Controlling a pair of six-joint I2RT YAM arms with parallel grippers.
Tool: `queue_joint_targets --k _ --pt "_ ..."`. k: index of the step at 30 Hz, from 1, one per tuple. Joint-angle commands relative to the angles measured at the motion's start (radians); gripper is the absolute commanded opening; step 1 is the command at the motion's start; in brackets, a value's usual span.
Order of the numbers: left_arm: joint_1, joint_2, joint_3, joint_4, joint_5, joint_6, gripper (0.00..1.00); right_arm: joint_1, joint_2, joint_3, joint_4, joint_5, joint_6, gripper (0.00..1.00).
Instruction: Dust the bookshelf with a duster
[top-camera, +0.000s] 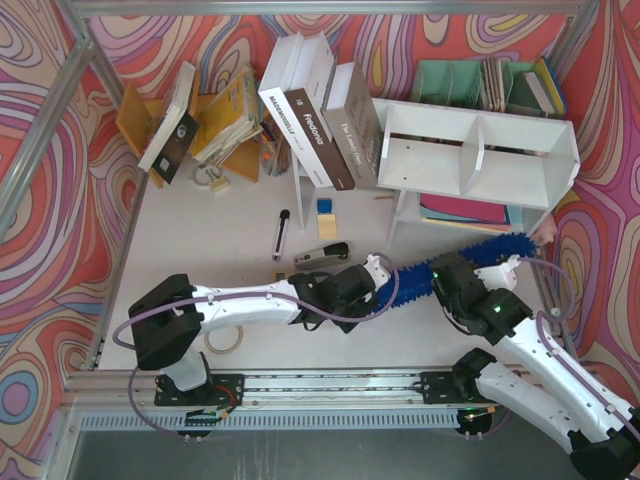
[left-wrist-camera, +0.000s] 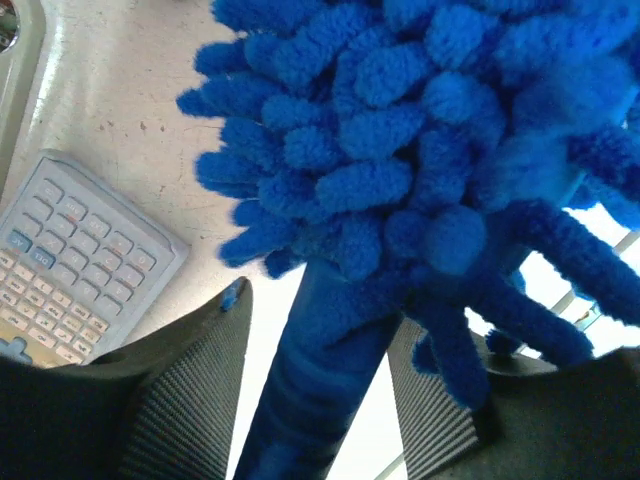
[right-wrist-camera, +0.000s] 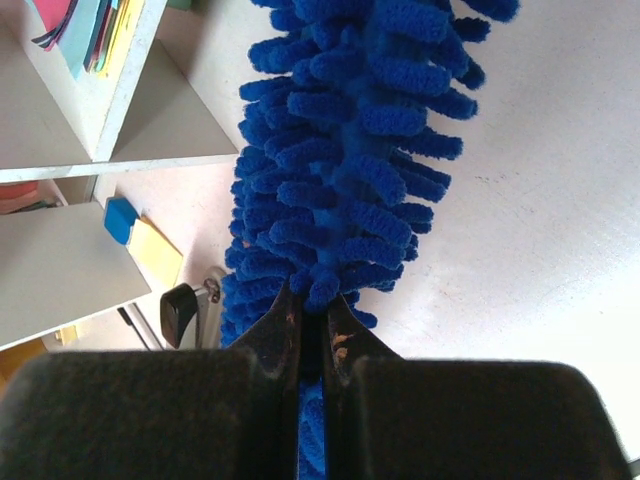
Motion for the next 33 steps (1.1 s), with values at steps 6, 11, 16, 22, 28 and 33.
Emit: queue_joint_targets --k 6,11,16,22,28,33 --pt "-0.014 0.008 0.037 -0.019 0.024 0.008 0.32 -0.004 -0.009 0.042 0.013 0.023 -0.010 0.00" --pt "-0.033 0.028 0.061 -0.024 0.013 0.002 0.22 -0.005 0.003 0.041 0.003 0.058 -0.022 0.00" --pt "-0.063 0.016 0.077 -0.050 -0.026 0.015 0.08 -0.004 0.002 0.051 -0.015 0.070 -0.017 0.07" --pt "-0.109 -0.026 0.088 -0.082 -0.087 0.032 0.00 -0.004 -0.005 0.093 -0.065 0.110 -0.018 0.39" --pt "-0.142 -0.062 0.104 -0.149 -0.119 0.029 0.00 -0.003 -0.036 0.184 -0.101 0.179 -0.099 0.68" --pt "-0.170 -0.100 0.110 -0.211 -0.141 0.032 0.00 -0.004 -0.063 0.278 -0.074 0.267 -0.272 0.78"
